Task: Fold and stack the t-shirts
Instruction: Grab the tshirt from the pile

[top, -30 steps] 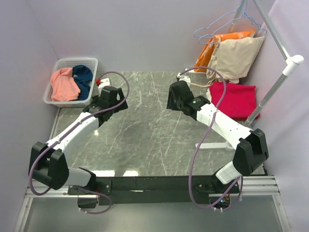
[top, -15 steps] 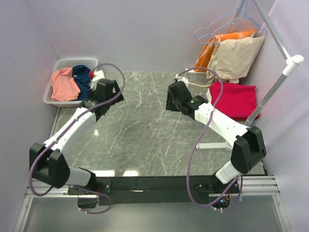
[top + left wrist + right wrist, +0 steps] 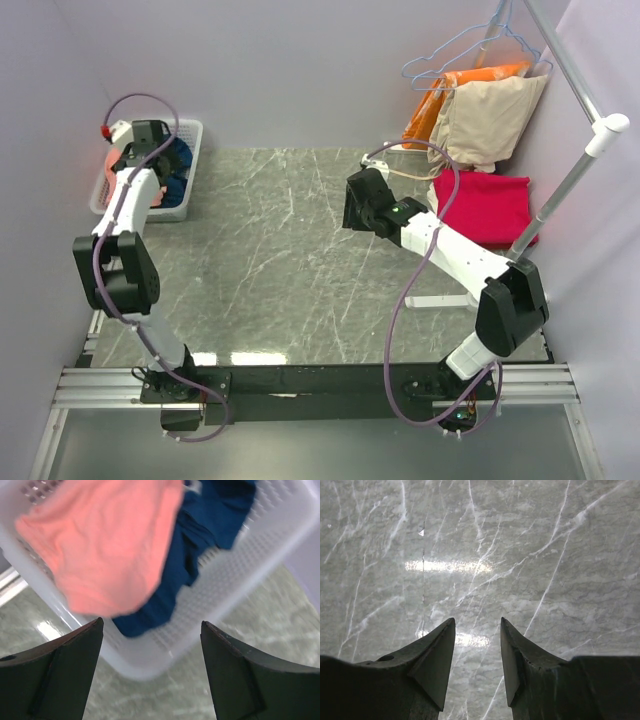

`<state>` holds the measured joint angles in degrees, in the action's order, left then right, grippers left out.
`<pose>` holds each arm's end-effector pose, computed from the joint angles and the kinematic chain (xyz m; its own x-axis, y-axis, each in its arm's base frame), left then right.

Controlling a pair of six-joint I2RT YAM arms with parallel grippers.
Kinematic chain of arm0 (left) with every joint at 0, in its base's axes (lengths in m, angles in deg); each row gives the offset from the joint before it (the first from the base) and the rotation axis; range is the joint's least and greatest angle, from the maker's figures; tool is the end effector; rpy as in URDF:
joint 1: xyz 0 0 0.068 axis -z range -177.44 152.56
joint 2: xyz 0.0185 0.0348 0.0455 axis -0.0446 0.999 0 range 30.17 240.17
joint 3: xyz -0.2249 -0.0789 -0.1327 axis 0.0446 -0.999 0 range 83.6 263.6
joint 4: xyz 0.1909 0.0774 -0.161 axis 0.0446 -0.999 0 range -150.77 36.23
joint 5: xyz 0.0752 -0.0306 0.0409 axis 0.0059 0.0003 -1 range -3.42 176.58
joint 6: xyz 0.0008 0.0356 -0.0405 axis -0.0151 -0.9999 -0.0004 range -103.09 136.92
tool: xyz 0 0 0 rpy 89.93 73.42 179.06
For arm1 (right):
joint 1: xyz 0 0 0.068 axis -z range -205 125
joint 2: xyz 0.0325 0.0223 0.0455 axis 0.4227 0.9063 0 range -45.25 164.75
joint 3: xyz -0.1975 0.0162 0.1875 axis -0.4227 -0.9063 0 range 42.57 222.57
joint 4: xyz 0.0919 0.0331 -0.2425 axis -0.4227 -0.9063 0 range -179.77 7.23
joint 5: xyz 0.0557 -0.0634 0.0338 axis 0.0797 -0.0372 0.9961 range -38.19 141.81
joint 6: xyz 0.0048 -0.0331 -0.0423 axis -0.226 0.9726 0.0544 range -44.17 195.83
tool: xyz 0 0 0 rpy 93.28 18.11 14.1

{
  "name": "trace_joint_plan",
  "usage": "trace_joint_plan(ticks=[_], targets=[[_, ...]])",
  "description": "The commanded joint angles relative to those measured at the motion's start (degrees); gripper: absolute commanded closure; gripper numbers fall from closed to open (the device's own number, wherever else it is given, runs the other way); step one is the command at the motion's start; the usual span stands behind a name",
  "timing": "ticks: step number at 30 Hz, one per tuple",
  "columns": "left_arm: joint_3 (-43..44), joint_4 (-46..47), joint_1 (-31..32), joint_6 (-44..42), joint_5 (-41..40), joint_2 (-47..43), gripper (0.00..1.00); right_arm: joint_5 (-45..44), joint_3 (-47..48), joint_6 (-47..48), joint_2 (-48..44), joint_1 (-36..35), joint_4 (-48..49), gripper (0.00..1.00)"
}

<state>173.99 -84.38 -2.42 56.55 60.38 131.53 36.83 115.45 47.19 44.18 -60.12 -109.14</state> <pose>0.4003 0.0506 0.3143 -0.2497 -0.5962 -0.7630 -0.7349 0.6297 -0.2515 0.2905 0.1931 0.2914 -0.6810 0.0872 -0.7271 -0.0848 0.9768 0.1966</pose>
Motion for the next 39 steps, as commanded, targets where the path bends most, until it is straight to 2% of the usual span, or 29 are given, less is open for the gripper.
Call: trace_joint_plan(ticks=[1, 8, 12, 15, 16, 18, 19, 23, 28, 34, 39], targets=[[4.7, -1.8, -3.8, 1.0, 1.8, 5.2, 0.16, -1.5, 3.3, 0.8, 2.4, -0.4, 0.5, 0.52], [7.3, -2.0, -10.1, 2.0, 3.3, 11.7, 0.21, -2.3, 6.8, 1.1, 6.3, -0.3, -0.9, 0.52], [10.9, -2.5, -11.4, 0.6, 4.8, 15.9, 0.28, -2.6, 9.4, 1.2, 8.5, -0.1, -2.4, 0.52], [13.5, -3.1, -11.6, -0.1, 5.7, 17.1, 0.43, -2.7, 11.0, 0.9, 10.1, 0.0, -3.4, 0.52], [13.8, -2.4, -11.5, -0.3, 6.3, 17.0, 0.61, -2.8, 11.2, 0.9, 10.6, 0.1, -3.6, 0.52], [13.6, -1.9, -11.5, -0.4, 7.1, 15.6, 0.83, -2.7, 11.9, 0.6, 11.0, 0.0, -4.0, 0.52], [13.3, -1.7, -11.5, -0.4, 7.5, 15.0, 0.99, -2.6, 12.1, 0.3, 11.5, 0.1, -4.1, 0.52], [11.0, 0.5, -11.3, -0.5, 9.8, 9.5, 0.99, -2.3, 12.3, -0.5, 11.6, 0.1, -4.1, 0.53], [7.8, 3.4, -9.3, -2.2, 12.5, -2.7, 0.99, -2.9, 11.8, -1.2, 10.6, 0.1, -3.9, 0.53], [7.3, 4.5, -3.5, -4.0, 18.1, -14.8, 0.99, -5.1, 11.1, -2.2, 9.0, 0.4, -4.7, 0.54], [6.2, 5.5, 4.5, -5.3, 25.4, -22.2, 0.99, -8.6, 7.8, -7.3, 5.3, 2.1, -5.3, 0.54]])
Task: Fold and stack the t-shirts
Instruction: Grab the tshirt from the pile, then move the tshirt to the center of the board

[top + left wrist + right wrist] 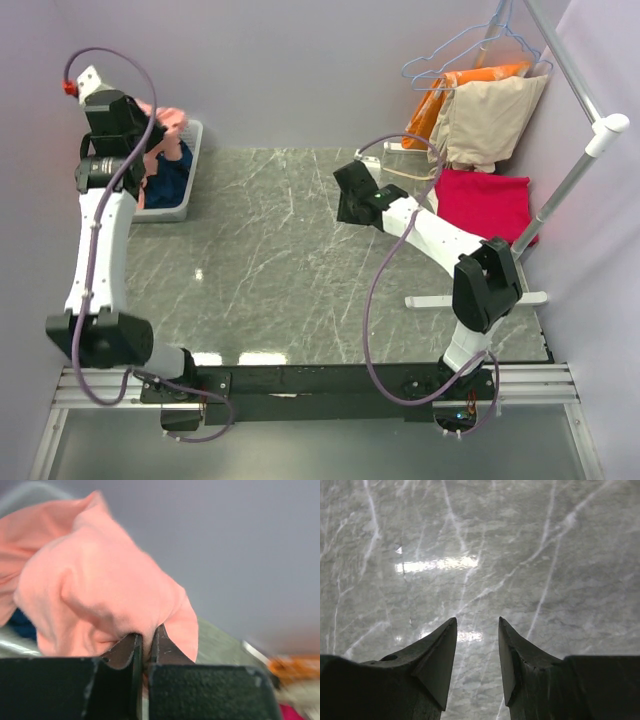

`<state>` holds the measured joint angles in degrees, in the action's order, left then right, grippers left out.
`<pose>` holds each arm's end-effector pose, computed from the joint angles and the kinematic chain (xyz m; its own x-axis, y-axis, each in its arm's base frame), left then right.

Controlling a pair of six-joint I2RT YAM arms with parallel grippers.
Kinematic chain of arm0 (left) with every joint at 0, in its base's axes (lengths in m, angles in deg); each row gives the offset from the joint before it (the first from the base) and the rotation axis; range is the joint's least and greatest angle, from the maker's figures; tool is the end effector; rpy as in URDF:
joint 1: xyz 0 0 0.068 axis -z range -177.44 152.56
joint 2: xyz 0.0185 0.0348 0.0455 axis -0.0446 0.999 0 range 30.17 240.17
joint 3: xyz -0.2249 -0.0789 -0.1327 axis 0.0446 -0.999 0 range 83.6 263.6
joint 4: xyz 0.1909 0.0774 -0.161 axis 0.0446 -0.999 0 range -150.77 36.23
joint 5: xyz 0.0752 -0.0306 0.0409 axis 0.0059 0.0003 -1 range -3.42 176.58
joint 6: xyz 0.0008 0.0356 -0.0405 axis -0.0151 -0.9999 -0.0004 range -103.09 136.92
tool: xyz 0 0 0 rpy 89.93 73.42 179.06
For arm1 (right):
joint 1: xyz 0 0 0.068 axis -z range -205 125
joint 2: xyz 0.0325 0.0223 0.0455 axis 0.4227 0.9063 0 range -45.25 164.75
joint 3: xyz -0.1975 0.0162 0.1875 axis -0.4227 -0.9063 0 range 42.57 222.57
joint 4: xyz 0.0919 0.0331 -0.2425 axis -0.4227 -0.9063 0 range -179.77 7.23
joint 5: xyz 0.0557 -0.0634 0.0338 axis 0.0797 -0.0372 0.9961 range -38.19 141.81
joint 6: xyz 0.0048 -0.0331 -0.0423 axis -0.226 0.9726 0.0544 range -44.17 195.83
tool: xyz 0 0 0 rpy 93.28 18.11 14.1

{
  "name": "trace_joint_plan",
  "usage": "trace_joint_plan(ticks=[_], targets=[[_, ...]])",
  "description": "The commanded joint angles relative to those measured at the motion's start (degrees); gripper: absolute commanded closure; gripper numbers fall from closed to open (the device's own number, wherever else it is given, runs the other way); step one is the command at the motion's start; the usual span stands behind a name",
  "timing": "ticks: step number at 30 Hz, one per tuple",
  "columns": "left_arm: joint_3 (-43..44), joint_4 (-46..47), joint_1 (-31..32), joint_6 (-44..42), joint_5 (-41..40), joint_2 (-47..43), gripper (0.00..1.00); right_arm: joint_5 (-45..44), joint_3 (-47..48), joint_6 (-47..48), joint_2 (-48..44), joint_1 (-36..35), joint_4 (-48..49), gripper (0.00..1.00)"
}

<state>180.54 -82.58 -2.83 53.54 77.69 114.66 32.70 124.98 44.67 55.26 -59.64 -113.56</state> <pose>0.3237 0.0361 0.4569 -0.0817 -0.5997 -0.7961 -0.3601 0.7626 -0.5375 0.3278 0.2124 0.2729 -0.7167 0.0992 -0.6903 0.0127 0.9915 0.1293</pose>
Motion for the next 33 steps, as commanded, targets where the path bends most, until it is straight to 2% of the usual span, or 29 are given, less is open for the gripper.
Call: trace_joint_plan(ticks=[1, 7, 10, 13, 19, 23, 27, 30, 31, 33], targets=[[-0.5, 4.3, 7.0, -2.3, 9.8, -6.1, 0.99, -5.0, -2.3, -5.8, -7.4, 2.7, -1.0, 0.54], [0.0, 4.6, 19.3, -3.8, 17.2, -9.3, 0.99, -5.4, -6.9, -11.1, -14.0, 8.5, -1.7, 0.55], [1.7, 4.6, 29.3, -6.7, 17.2, -10.2, 0.99, -5.2, -9.5, -12.1, -17.4, 11.2, -1.9, 0.55], [3.9, 4.4, 36.3, -8.9, 16.6, -11.0, 0.99, -5.6, -13.5, -12.7, -20.9, 13.4, -1.6, 0.55], [6.8, 5.5, 46.0, -12.3, 18.6, -12.0, 0.99, -4.9, -19.3, -13.6, -26.4, 15.6, 0.9, 0.55], [5.9, 4.0, 46.5, -11.6, 13.4, -11.3, 0.99, -4.7, -19.0, -12.9, -26.4, 15.9, 0.7, 0.55], [-0.9, 2.3, 46.5, -8.6, 4.0, -12.8, 0.99, -4.9, -18.6, -11.6, -26.1, 15.8, 0.3, 0.54], [-4.7, -1.7, 46.5, -3.8, -9.5, -14.4, 0.99, -2.3, -19.1, -9.2, -26.2, 15.9, 2.2, 0.5], [-5.5, -3.2, 46.5, -0.7, -17.3, -14.8, 0.99, -1.1, -19.3, -7.9, -26.1, 15.9, 2.6, 0.48], [-7.9, -6.1, 46.4, 1.9, -22.9, -16.0, 0.99, 5.2, -19.5, -4.9, -25.1, 15.8, 5.2, 0.41]])
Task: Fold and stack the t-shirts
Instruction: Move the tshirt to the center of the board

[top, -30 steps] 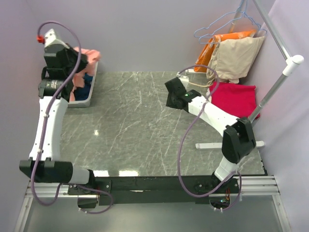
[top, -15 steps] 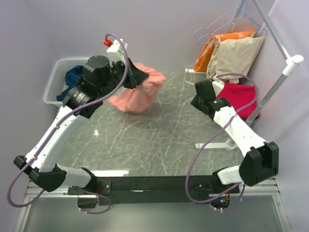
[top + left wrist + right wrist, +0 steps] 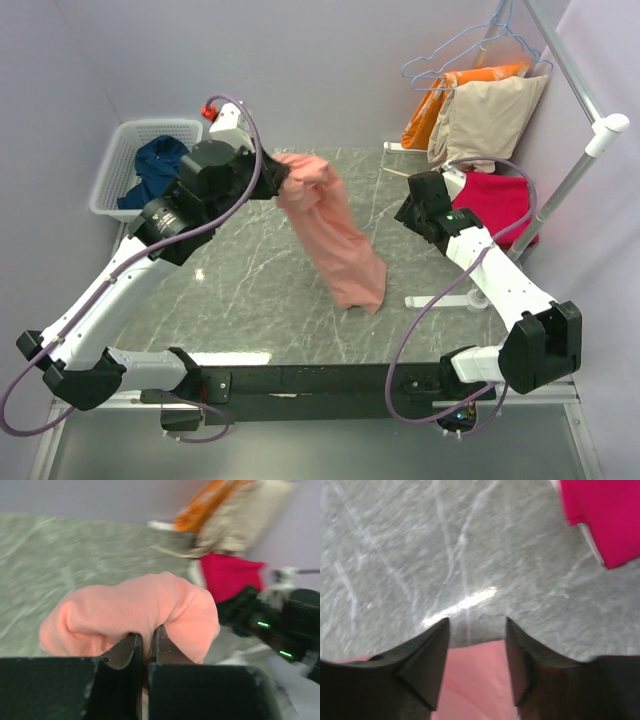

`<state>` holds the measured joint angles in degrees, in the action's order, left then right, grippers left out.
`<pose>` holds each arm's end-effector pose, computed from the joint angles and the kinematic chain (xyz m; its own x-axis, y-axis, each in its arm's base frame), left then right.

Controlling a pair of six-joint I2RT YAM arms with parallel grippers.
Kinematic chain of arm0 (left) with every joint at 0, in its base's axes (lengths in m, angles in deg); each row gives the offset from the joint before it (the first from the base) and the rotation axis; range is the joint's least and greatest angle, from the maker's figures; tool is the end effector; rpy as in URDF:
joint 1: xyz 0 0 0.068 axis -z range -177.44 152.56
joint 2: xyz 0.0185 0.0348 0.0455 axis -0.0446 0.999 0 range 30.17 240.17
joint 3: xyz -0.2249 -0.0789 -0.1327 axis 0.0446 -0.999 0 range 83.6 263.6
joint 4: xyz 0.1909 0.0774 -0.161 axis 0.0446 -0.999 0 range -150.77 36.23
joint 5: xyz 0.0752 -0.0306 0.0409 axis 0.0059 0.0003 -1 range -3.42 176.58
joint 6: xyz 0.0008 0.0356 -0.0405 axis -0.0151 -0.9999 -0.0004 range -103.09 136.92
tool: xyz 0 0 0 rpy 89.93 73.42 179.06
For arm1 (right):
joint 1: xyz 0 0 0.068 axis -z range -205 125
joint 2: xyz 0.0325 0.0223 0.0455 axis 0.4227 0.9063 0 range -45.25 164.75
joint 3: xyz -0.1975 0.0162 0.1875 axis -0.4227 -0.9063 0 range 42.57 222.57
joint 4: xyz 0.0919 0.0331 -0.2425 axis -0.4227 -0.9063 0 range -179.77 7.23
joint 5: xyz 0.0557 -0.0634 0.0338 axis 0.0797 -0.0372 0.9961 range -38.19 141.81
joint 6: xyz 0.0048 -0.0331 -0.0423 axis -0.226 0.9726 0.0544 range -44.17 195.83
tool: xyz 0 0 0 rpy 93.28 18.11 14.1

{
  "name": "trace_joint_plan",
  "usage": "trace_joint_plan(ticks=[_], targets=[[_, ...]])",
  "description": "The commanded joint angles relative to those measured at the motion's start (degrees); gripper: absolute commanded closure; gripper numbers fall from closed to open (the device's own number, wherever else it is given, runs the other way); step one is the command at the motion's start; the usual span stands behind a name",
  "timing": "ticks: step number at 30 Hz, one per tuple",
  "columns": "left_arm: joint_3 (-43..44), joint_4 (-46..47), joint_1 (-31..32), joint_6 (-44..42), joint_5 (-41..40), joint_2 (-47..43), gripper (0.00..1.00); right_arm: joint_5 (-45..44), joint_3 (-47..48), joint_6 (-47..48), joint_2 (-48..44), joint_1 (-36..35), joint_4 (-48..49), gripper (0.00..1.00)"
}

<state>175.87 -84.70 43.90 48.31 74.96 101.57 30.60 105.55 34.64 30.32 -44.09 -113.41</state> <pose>0.1928 -0.1601 0.4880 -0.3714 -0.3527 -0.8588 0.3571 0.7996 -0.4828 0.2730 0.0809 0.3009 -0.5237 0.4685 -0.7115 0.3843 0.8753 0.2935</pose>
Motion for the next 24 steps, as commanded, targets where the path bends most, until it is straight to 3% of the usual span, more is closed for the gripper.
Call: trace_joint_plan(ticks=[1, 9, 16, 24], targets=[[-4.1, -4.4, -0.2, 8.8, -23.7, -3.2, 0.99, 8.7, 0.5, 7.0, 0.4, 0.3, 5.3, 0.4], [-6.5, -16.4, -0.3, 21.9, -39.3, 1.0, 0.99, 22.3, -0.2, 11.8, 7.0, -4.1, 6.3, 0.39], [-7.7, -19.6, -0.4, 25.3, -39.7, 8.1, 0.99, 26.3, 1.5, 18.0, 16.4, -12.6, 3.7, 0.39], [-6.2, -23.1, -2.1, 27.1, -40.5, 11.6, 0.99, 28.9, 4.5, 16.0, 24.3, -18.4, 4.4, 0.42]])
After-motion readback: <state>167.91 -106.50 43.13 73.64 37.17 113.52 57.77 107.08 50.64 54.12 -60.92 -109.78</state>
